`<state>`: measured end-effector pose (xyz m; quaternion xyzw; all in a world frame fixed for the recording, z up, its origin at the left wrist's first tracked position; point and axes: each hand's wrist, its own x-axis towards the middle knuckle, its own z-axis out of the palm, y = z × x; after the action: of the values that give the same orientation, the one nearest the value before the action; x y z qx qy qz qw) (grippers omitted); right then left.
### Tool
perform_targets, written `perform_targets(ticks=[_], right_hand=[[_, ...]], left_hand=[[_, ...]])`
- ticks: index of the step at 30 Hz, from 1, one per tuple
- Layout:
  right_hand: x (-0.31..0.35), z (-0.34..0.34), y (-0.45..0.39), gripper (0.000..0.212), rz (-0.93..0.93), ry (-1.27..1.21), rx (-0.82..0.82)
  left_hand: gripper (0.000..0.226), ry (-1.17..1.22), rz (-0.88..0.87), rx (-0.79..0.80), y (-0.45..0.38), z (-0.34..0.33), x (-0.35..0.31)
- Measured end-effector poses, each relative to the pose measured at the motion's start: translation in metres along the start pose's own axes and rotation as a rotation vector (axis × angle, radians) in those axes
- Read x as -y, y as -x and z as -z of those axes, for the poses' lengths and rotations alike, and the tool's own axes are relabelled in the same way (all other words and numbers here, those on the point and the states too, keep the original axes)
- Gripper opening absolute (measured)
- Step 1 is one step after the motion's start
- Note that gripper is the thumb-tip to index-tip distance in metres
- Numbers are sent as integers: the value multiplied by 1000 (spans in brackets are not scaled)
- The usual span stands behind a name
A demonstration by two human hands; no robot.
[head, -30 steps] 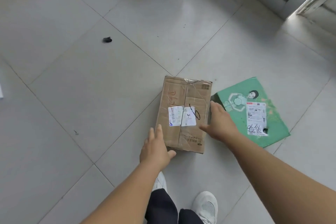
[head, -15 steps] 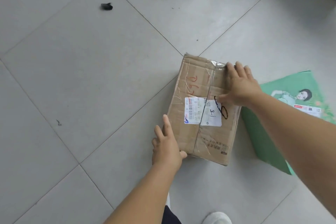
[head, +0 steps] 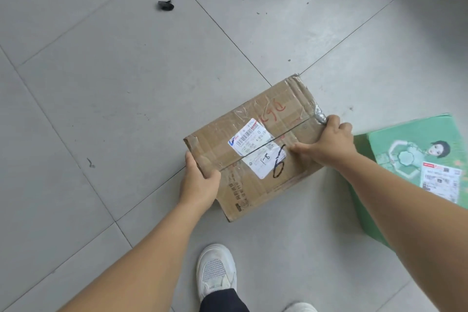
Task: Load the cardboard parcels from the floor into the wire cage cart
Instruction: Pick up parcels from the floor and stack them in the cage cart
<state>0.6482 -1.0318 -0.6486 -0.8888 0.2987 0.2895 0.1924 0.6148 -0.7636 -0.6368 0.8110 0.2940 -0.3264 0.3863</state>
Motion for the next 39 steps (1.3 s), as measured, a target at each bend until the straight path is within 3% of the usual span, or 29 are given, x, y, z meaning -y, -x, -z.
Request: perform_targets(ticks=[4,14,25,39], right_hand=[[-4,-9,8,124,61,-90,62],[-21,9,70,119,24,-150,18],[-37,145,196,112,-3,-363,-155],[-58,325,392,102,-149,-537,-412]], left_hand=[[111,160,64,-2,17,-13,4],[108,106,47,-72,62,5,-1],[89,48,-188,-89,198,78,-103],[92,-59,-525,-11,393,154,-221]])
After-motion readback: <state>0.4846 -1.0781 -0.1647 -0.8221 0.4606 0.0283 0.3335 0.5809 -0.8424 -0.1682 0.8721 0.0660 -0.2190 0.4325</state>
